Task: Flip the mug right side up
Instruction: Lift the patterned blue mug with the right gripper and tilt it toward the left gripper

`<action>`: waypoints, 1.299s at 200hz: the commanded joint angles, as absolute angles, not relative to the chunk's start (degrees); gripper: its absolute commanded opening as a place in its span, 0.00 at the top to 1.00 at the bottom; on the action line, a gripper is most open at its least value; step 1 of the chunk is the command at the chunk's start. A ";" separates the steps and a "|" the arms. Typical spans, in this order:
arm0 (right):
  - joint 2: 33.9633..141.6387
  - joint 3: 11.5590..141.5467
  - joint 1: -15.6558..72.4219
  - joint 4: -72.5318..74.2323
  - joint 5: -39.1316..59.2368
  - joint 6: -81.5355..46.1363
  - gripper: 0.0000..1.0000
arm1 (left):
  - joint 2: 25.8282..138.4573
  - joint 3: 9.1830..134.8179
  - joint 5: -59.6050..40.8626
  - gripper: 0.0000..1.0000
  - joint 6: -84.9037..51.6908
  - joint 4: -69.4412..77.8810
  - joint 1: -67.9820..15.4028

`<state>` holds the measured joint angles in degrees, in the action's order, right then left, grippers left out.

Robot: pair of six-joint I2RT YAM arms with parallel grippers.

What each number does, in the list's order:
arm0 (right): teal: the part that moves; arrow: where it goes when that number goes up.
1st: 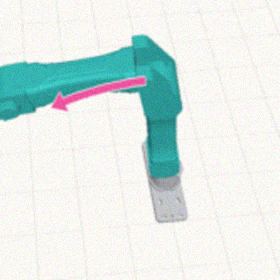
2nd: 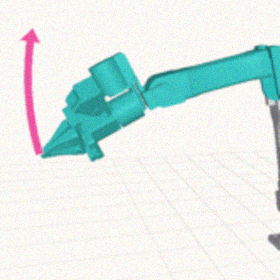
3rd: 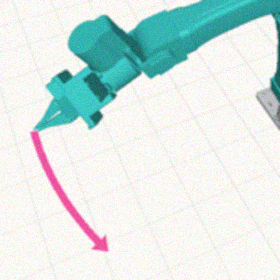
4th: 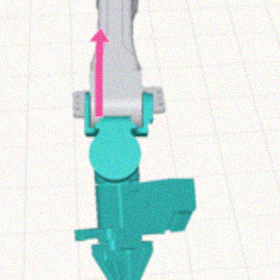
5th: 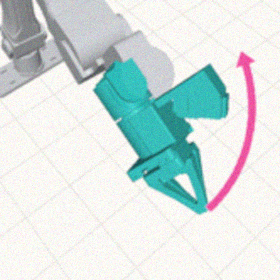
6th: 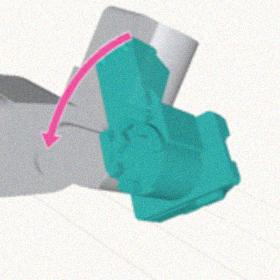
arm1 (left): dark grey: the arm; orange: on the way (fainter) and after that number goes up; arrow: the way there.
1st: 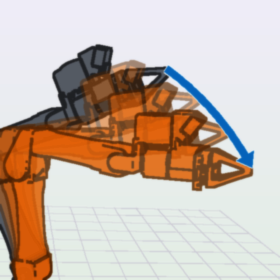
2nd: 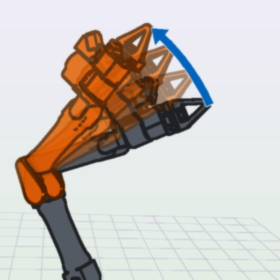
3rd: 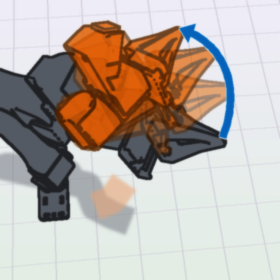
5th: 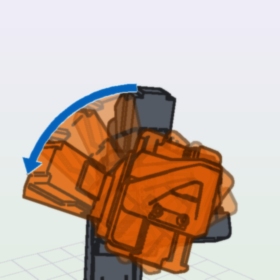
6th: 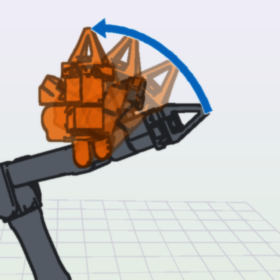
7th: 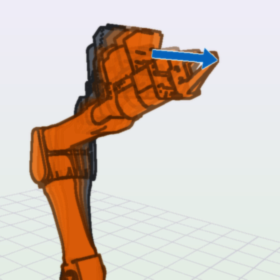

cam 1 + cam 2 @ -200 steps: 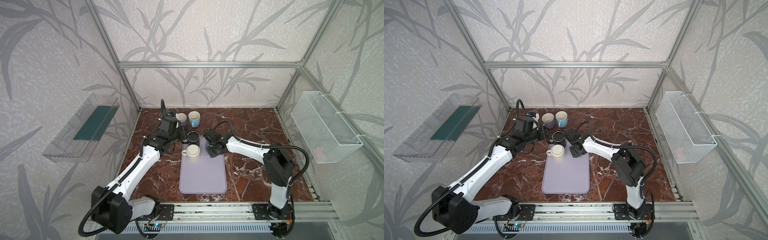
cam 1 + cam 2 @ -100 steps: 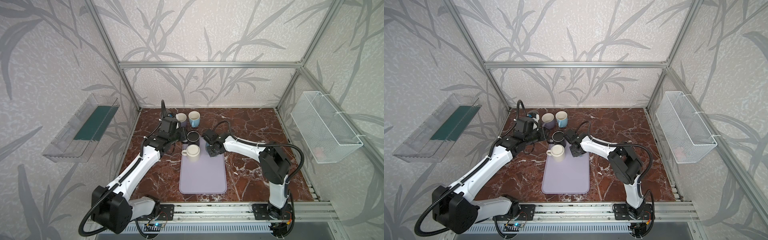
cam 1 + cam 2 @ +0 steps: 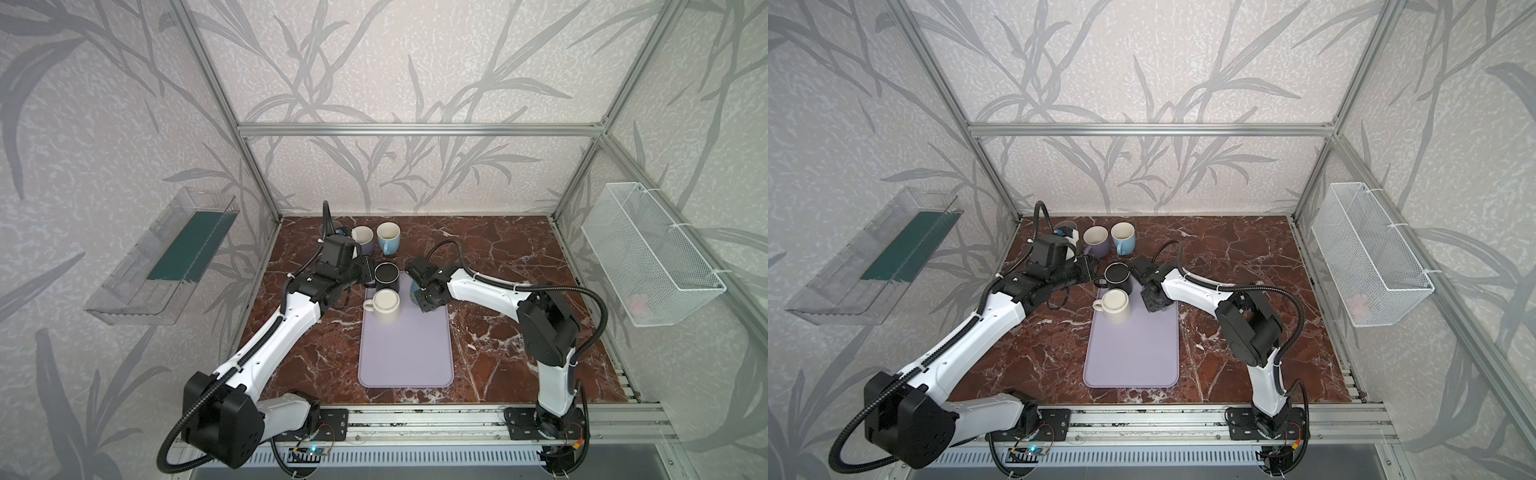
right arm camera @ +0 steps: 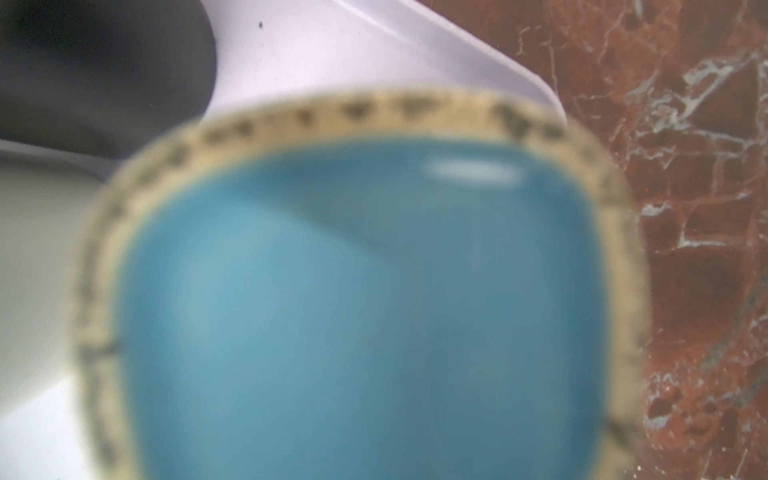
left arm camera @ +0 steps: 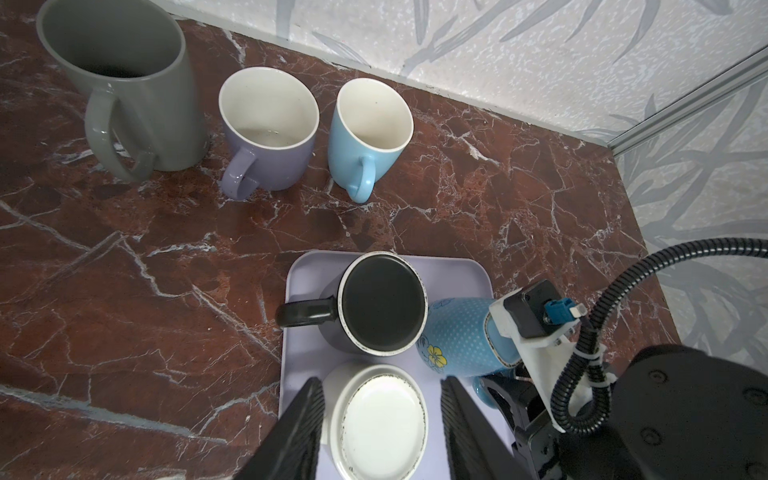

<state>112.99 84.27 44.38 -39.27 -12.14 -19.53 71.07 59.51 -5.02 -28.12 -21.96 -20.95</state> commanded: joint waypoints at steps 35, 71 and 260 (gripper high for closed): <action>105.36 82.76 38.15 -32.11 2.98 -14.95 0.89 | 67.03 55.55 -8.75 0.51 -30.63 -17.56 -21.77; 102.86 79.77 34.37 -26.24 13.78 -15.53 0.90 | 66.21 53.58 -10.53 0.51 -31.95 -14.83 -23.27; 92.95 67.23 25.22 12.98 48.05 -38.70 0.94 | 61.43 41.85 -27.23 0.51 -40.39 10.17 -27.55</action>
<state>95.90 66.98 25.47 3.79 43.51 -34.15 62.00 42.98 -24.45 -38.24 4.25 -27.33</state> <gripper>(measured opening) 0.169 0.494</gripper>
